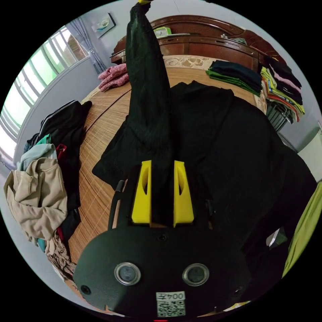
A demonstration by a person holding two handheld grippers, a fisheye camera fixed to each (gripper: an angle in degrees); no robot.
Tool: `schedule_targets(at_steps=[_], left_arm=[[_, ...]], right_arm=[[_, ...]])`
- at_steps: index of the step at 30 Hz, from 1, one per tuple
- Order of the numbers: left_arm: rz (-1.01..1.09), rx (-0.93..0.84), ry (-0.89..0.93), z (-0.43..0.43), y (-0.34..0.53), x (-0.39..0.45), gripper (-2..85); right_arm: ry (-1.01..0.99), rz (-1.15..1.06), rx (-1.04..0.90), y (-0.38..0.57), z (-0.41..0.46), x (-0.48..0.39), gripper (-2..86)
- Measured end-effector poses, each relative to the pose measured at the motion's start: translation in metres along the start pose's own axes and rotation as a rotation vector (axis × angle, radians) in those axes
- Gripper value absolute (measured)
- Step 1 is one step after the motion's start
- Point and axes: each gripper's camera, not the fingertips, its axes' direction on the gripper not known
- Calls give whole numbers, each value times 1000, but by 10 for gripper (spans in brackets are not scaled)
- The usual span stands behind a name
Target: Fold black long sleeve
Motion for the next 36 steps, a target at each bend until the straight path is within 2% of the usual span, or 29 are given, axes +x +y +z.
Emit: schedule_targets(at_steps=[4, 10, 18, 24, 26, 29, 34, 36], left_arm=[[-91, 65, -15, -11, -3, 8, 111], [-237, 44, -260, -10, 1, 20, 41], [-605, 96, -150, -48, 50, -66, 25], [-816, 228, -168, -79, 87, -101, 24], [-805, 276, -181, -81, 90, -92, 23], [-661, 303, -234, -74, 81, -59, 23], [-330, 153, -332, -33, 50, 14, 21], [-128, 63, -378, -7, 37, 55, 20]], right_arm=[[6, -11, 1, -19, -17, 2, 31], [65, -53, -28, -39, -26, 1, 24], [57, -50, -60, -98, 1, 20, 11], [46, -26, 88, -134, -11, 34, 4], [40, -17, 118, -122, -6, 38, 3], [33, 19, 100, -87, 25, 45, 2], [-96, 133, -12, 6, 133, 47, 3], [-160, 186, -66, 41, 176, 41, 4]])
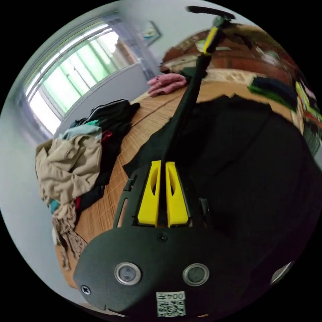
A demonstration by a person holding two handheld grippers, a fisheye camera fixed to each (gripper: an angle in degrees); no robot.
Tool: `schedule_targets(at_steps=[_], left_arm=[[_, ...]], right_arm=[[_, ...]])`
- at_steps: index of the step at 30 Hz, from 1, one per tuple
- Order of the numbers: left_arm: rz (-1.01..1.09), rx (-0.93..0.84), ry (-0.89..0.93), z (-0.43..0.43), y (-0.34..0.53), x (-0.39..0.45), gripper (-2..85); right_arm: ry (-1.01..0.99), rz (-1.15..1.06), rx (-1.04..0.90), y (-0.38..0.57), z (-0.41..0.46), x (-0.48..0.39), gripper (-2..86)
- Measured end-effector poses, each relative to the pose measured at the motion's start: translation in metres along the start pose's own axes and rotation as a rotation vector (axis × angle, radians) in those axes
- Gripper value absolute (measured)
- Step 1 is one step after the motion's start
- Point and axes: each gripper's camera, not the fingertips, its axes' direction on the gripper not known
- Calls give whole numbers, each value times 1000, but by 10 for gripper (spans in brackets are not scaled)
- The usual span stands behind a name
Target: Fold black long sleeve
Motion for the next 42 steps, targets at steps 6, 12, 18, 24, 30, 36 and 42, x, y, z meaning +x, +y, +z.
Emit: schedule_targets(at_steps=[6, 12, 18, 24, 30, 36, 42], left_arm=[[308, -98, -143, 19, -10, 63, 23], [232, -117, 4, 18, -30, 21, 25], [201, -143, 156, 31, -44, -8, 34], [166, -240, 363, 50, -54, -39, 79], [-71, -205, 654, 53, -42, -109, 145], [-181, -245, 506, 54, 27, -147, 124], [-271, -251, 439, 70, 62, -160, 91]], right_arm=[[-191, 149, -93, 75, 101, 7, 8], [-167, 164, 26, 88, 91, 12, 12], [-173, 156, -63, 102, 139, -5, 24], [-185, 201, -80, 104, 164, -9, 37], [-274, 309, -115, 107, 170, 10, 117], [-426, 442, -53, 104, 153, 6, 131], [-389, 333, -254, 64, 177, -28, 104]])
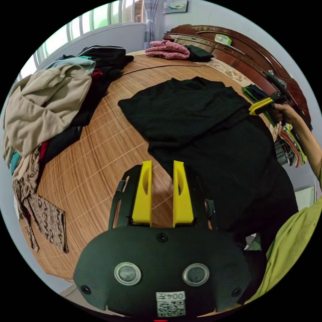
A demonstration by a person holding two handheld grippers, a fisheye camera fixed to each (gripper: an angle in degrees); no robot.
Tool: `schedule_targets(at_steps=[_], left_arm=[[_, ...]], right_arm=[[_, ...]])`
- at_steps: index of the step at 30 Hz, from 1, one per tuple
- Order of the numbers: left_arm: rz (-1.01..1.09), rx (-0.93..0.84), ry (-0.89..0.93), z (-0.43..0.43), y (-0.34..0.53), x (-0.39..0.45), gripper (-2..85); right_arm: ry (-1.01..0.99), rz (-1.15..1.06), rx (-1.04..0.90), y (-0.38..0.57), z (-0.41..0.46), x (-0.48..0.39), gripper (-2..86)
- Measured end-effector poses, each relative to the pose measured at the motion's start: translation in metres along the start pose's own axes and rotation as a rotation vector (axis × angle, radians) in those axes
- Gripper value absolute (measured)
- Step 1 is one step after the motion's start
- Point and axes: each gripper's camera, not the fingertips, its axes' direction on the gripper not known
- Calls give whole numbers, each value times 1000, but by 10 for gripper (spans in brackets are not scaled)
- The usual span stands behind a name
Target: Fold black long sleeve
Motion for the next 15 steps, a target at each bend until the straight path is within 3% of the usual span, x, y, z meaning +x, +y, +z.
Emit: schedule_targets(at_steps=[6, 10, 15], left_arm=[[-29, 38, -20, 8, -7, -16, 77], [-15, 39, -11, 15, -10, -20, 75], [-9, 42, 15, 19, -1, -27, 71]], right_arm=[[-133, -96, 181, -43, -25, -48, 92], [-65, -246, 265, -96, -24, -114, 86], [-105, -366, 254, -171, -5, -177, 84]])
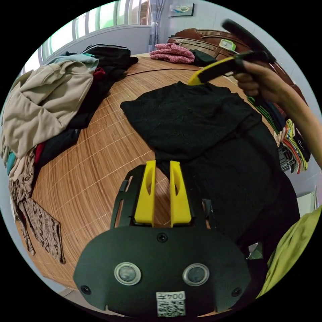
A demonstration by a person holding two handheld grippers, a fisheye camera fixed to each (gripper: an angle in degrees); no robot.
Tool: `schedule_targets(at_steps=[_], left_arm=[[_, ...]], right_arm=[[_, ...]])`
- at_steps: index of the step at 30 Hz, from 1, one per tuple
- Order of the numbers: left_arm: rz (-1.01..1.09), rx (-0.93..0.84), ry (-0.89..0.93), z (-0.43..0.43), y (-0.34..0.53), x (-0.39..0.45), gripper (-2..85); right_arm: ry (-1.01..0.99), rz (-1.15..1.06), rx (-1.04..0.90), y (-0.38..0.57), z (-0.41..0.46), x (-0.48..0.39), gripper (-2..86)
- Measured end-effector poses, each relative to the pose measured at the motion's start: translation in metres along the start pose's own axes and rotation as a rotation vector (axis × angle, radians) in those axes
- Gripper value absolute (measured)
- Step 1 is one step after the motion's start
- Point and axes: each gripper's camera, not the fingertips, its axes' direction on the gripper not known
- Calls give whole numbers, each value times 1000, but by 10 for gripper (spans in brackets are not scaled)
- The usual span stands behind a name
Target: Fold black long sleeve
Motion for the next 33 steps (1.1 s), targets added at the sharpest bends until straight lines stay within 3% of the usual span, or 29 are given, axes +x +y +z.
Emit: schedule_targets(at_steps=[8, 12, 17, 22, 29, 33], left_arm=[[15, 37, -5, 0, 11, -5, 66], [12, 32, 20, -1, 15, -7, 44], [-58, 25, 35, -2, 24, -10, 32], [-94, 34, 24, -5, 33, -10, 27], [-142, 44, 73, -14, 42, -17, 17], [-243, 42, -35, -32, 55, -22, 11]], right_arm=[[-6, -91, -130, -80, 71, -23, 97], [-23, -139, -225, -86, 99, -31, 34], [-21, 60, -129, -79, 104, -12, 19], [-202, 247, -80, -54, 125, 2, 48], [-275, 287, 140, 17, 72, 1, 85], [-180, 302, 162, 112, 27, -9, 80]])
